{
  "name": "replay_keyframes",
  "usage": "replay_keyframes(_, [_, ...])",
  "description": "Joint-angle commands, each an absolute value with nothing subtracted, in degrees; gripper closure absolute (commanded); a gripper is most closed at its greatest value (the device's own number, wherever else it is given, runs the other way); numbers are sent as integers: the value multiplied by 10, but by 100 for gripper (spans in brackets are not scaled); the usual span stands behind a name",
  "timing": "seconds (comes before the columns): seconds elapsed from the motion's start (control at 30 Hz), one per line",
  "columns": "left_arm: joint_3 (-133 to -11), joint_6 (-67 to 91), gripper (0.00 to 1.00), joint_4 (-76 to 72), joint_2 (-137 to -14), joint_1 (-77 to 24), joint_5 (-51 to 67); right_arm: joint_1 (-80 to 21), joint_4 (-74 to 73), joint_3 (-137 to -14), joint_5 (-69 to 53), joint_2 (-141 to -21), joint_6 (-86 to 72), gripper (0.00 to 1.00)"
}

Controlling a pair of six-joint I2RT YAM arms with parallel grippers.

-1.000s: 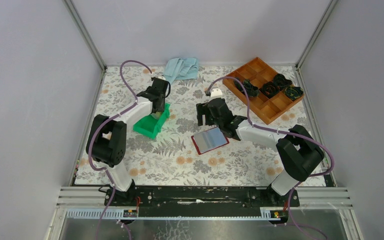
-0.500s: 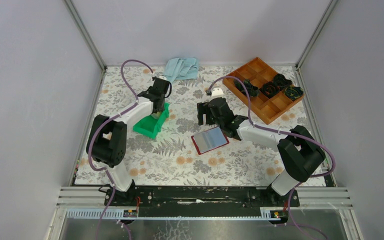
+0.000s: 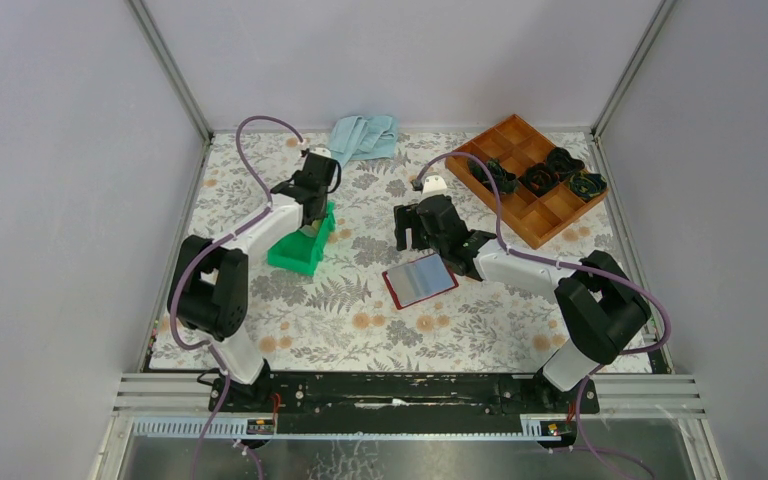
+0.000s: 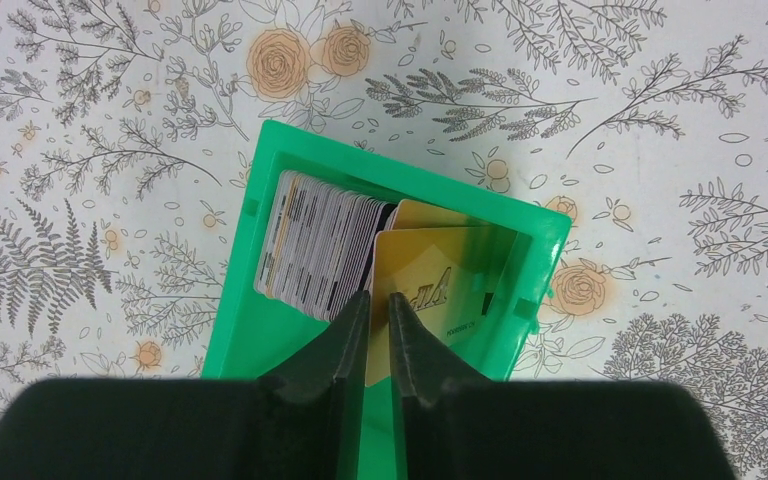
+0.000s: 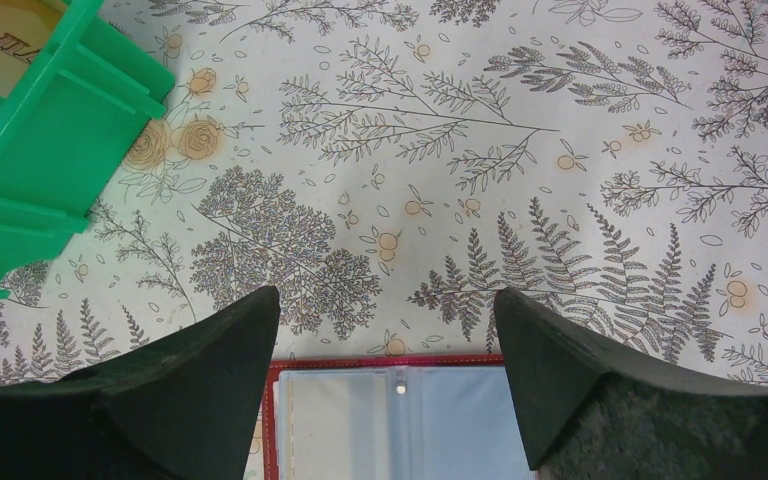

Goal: Put the credit cards into the card holder
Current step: Pick up the credit card from the storage box.

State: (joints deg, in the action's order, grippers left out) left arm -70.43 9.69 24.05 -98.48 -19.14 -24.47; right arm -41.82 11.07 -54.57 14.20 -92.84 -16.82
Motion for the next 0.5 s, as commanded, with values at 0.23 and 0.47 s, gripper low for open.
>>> replay_keyframes(0.23, [-724,105,89,240,-945,-192,-252,-414,129,-545,145,-901,-175,14])
replay_keyframes(0.47, [-720,119,100,240,-930,-193,-247,-414,129,-543,144,-899,-177,14])
